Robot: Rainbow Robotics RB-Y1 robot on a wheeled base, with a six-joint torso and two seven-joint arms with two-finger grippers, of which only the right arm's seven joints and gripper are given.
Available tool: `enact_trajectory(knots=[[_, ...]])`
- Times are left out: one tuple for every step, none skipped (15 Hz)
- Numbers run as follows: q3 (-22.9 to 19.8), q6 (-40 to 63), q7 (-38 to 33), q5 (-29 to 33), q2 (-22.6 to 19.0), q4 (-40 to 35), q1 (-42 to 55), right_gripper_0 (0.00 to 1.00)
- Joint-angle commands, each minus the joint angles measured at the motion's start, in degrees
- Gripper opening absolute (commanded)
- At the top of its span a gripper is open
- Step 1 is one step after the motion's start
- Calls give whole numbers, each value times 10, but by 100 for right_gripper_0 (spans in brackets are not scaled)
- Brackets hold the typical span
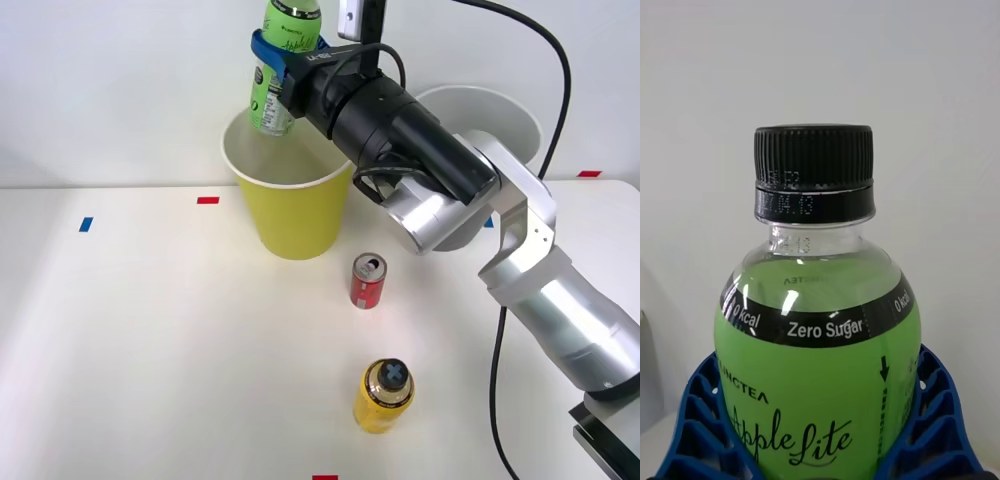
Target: Put cans in the gray bin, plastic bottles in the light green bin
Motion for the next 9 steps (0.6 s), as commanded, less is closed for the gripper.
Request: enact_trajectory(knots=[[16,-59,-1,33,8,76,-26,0],[19,-59,-1,33,9,80,-26,0],[20,-59,-2,33,8,80,-26,0],[19,-59,-4,32,8,80,-26,8],[18,-59,-4,32,8,80,-26,24],[18,-61,-3,33,6,80,-26,45],[18,-61,-3,35,5,80,-25,77],[18,-61,-3,34,6,80,-25,100],[18,-64,-4,35,4,80,-26,100]])
